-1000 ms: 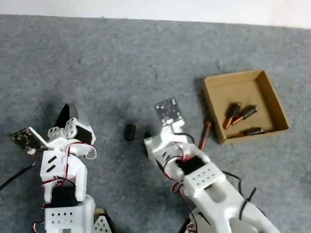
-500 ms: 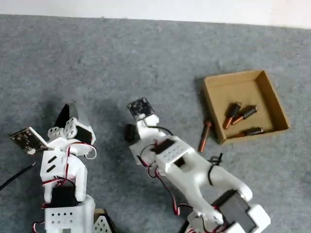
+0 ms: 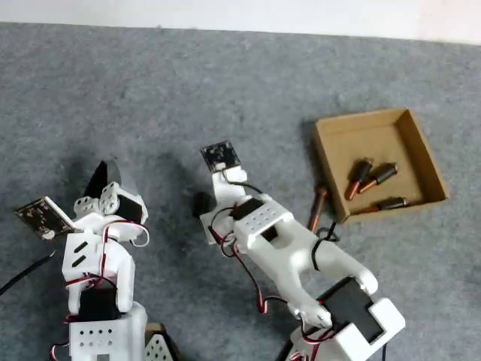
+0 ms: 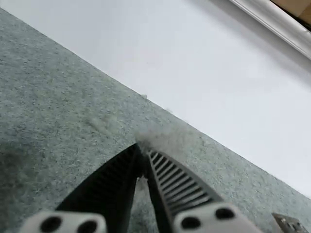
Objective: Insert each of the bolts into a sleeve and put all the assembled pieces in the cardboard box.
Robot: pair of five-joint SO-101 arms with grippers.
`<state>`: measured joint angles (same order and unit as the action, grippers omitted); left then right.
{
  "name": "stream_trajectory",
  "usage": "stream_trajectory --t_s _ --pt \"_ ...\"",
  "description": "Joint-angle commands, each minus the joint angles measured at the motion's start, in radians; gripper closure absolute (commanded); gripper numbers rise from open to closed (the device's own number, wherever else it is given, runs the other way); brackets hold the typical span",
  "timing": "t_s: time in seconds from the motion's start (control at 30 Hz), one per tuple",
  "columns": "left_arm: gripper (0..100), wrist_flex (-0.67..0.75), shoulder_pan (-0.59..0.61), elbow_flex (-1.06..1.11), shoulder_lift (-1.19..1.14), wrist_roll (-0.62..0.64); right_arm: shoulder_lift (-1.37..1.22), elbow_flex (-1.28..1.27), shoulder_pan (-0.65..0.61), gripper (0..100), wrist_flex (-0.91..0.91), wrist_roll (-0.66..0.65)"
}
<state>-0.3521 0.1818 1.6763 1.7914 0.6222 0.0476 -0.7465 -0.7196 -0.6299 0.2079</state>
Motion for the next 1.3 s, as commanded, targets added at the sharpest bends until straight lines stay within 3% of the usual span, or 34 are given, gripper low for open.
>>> stream_trajectory --t_s 0.0,0.13,0.23,0.47,0.6,0.8,1.07,1.27 --pt "99 0.023 0.008 0.019 0.010 0.000 -0.005 0.013 0.025 81.7 -0.065 0.009" --pt "99 0.023 0.008 0.019 0.010 0.000 -0.005 0.013 0.025 91.4 -0.087 0.002" --pt "99 0.023 0.008 0.019 0.010 0.000 -0.005 0.013 0.025 93.4 -0.085 -0.015" --pt "99 0.023 0.008 0.019 0.012 0.000 0.002 0.010 0.022 99.0 -0.104 -0.290" --pt "99 0.023 0.008 0.019 0.012 0.000 0.019 0.013 0.025 99.4 -0.130 -0.324" --pt "99 0.023 0.008 0.019 0.012 0.000 0.268 -0.079 0.038 99.4 -0.071 -0.327" --pt "99 0.021 -0.024 0.019 0.007 -0.012 0.661 -0.348 0.193 99.4 0.082 -0.339" --pt "99 -0.060 -0.137 0.012 0.004 -0.351 0.952 -0.507 0.255 99.4 0.096 -0.382"
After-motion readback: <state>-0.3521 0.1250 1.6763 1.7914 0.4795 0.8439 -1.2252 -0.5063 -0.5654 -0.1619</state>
